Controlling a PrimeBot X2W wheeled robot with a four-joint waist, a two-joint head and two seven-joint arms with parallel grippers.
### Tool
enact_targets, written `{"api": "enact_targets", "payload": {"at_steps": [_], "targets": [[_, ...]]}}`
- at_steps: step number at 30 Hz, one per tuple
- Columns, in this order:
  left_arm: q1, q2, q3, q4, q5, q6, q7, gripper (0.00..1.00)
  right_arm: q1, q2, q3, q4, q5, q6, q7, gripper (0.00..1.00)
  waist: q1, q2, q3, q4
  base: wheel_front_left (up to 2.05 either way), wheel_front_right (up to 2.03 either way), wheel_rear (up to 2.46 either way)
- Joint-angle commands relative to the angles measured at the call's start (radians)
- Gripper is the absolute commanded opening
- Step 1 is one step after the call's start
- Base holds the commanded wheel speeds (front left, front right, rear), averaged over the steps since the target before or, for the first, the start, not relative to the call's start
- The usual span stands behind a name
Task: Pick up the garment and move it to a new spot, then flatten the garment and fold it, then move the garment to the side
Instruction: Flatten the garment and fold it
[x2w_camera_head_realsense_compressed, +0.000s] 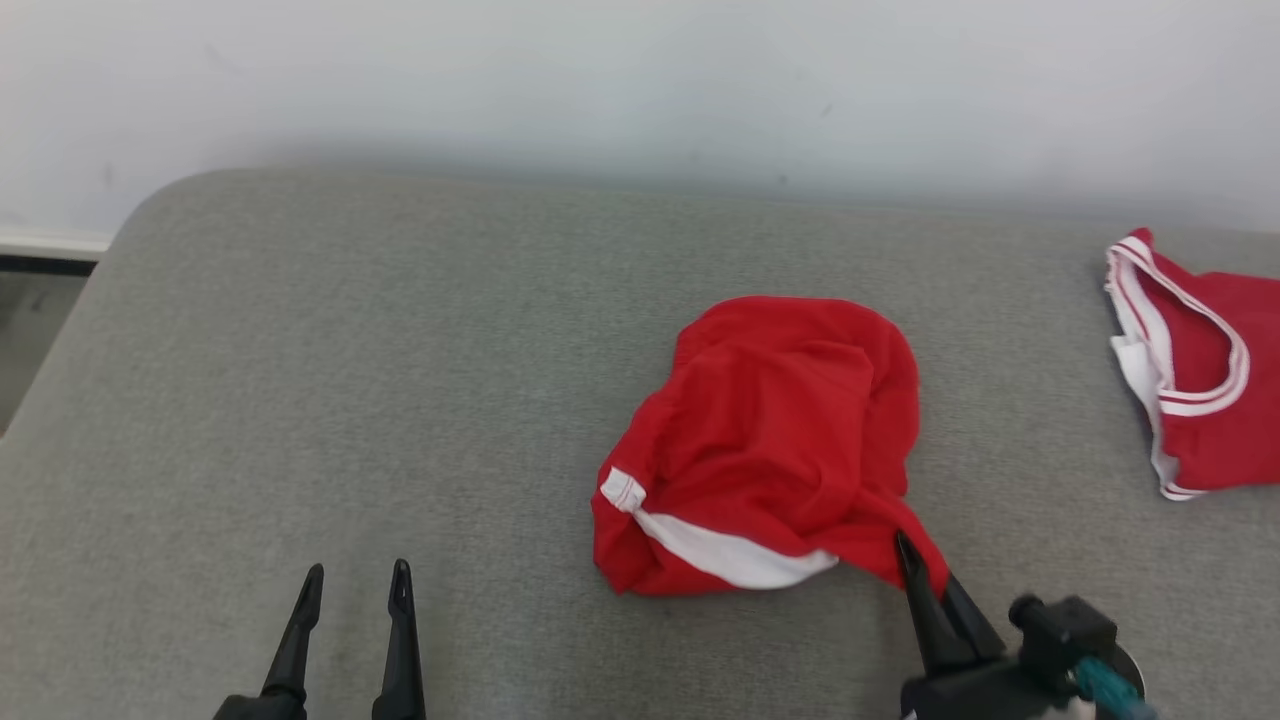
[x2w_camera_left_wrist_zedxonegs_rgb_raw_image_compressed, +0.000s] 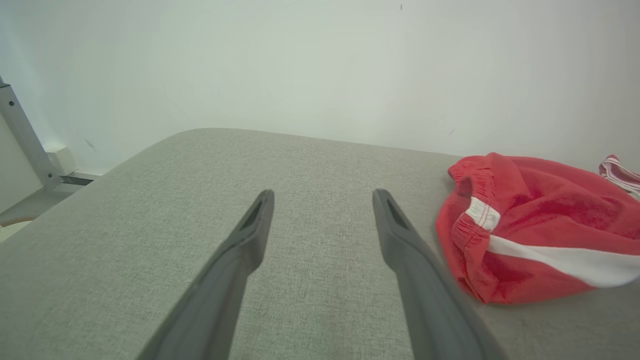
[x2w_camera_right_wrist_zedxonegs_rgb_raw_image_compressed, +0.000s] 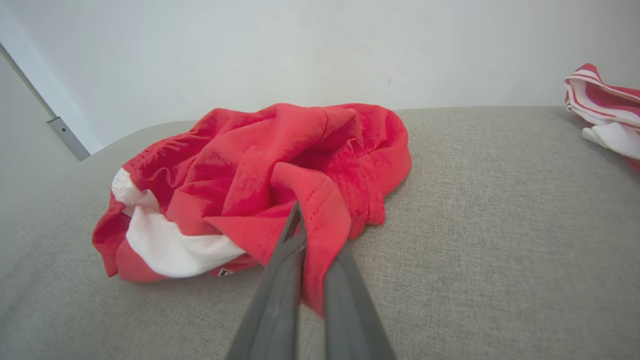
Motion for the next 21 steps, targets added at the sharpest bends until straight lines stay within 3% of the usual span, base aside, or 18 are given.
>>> {"api": "enact_targets", "payload": {"at_steps": [1, 13, 21], "targets": [[0.0, 0.001, 0.001, 0.003, -0.003, -0.003, -0.003, 1.0, 0.039, -0.008, -0.004, -0.031, 0.003, -0.002, -0.001, 0.0, 0.0001, -0.0001, -0.011, -0.039, 0.0, 0.0, 0.0], [-0.019, 0.001, 0.006, 0.012, 0.0, -0.019, -0.003, 1.0, 0.225, -0.028, -0.052, -0.279, -0.002, -0.002, 0.106, 0.0, 0.0001, -0.0001, 0.003, -0.069, 0.0, 0.0, 0.0], [-0.025, 0.001, 0.001, 0.02, -0.01, -0.021, -0.003, 1.0, 0.057, -0.067, 0.027, -0.297, -0.035, -0.002, 0.132, 0.0, 0.0001, -0.0001, 0.009, -0.048, 0.0, 0.0, 0.0]]}}
